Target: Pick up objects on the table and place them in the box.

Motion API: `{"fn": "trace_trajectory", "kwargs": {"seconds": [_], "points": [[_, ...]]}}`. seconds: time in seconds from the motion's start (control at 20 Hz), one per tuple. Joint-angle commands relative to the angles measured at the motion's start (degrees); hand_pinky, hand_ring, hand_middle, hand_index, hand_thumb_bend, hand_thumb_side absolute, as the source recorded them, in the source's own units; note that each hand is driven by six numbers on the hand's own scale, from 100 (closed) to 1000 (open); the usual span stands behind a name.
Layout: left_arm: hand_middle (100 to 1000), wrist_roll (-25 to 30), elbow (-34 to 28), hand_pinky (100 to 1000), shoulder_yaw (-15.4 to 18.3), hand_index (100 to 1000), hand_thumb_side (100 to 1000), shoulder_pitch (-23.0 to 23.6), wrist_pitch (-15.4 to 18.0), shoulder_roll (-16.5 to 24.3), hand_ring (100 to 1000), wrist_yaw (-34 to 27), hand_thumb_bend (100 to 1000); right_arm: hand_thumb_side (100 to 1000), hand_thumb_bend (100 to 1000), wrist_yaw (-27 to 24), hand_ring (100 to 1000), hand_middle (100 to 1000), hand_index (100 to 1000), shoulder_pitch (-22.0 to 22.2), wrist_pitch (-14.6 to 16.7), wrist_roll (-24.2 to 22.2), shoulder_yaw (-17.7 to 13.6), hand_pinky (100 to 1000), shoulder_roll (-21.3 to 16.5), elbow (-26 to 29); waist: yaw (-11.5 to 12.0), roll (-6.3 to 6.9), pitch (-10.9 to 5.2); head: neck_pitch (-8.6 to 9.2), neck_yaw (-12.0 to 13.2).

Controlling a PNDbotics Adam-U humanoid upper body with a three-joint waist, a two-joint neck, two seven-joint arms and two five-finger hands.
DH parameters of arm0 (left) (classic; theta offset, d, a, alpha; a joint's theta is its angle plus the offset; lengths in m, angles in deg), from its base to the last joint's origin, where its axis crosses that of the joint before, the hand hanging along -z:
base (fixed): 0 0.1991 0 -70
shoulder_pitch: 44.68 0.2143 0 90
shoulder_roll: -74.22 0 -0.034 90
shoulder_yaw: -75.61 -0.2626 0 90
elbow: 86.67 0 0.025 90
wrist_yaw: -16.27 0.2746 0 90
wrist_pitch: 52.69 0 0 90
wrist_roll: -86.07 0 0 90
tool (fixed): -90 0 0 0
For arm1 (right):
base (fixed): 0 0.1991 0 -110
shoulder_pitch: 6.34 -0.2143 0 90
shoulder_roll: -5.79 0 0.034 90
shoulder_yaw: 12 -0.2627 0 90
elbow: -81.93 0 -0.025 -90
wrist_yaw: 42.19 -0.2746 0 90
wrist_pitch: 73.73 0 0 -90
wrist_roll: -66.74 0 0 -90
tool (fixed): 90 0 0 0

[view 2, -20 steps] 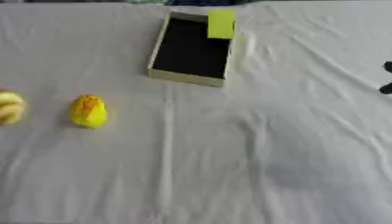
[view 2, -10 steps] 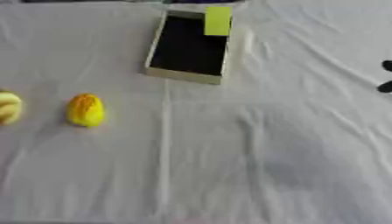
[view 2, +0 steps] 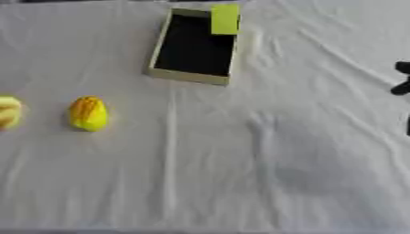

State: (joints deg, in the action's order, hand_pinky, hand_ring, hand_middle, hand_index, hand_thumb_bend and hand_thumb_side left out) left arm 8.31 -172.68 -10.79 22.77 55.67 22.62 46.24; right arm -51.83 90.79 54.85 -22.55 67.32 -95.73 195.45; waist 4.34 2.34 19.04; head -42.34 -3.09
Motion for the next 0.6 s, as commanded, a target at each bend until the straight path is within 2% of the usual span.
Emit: {"fn": "trace_trajectory", "kwargs": {"seconds": [0.05, 0.35, 0.6], "points": [[833, 4.1, 3.8, 978, -0.2, 910, 100, -0.8, 2.5, 4.7, 883, 3.6, 726, 470, 100, 0.4, 871, 589, 772, 0.2, -0.2, 0.0, -0.2, 1000, -1.3, 1.1, 0.0, 0.15, -1.18, -0.5, 0.1], [834, 5.8, 8.7, 989, -3.2, 917, 100, -0.5, 6.5, 5.9, 877, 11.1, 726, 470, 100, 0.4, 870, 587, 772, 0.0, -0.4, -0.2, 0.1, 1000, -1.4, 1.1, -0.2, 0.32, -1.16, -0.57, 0.3], [845, 4.5, 9.7, 974, -7.3, 908, 100, -0.7, 10.8, 6.3, 877, 12.7, 735, 470, 100, 0.1, 870, 584, 771, -0.5, -0.8, -0.6, 0.5, 1000, -1.5, 1.1, -0.4, 0.41, -1.06, -0.56, 0.5]]}}
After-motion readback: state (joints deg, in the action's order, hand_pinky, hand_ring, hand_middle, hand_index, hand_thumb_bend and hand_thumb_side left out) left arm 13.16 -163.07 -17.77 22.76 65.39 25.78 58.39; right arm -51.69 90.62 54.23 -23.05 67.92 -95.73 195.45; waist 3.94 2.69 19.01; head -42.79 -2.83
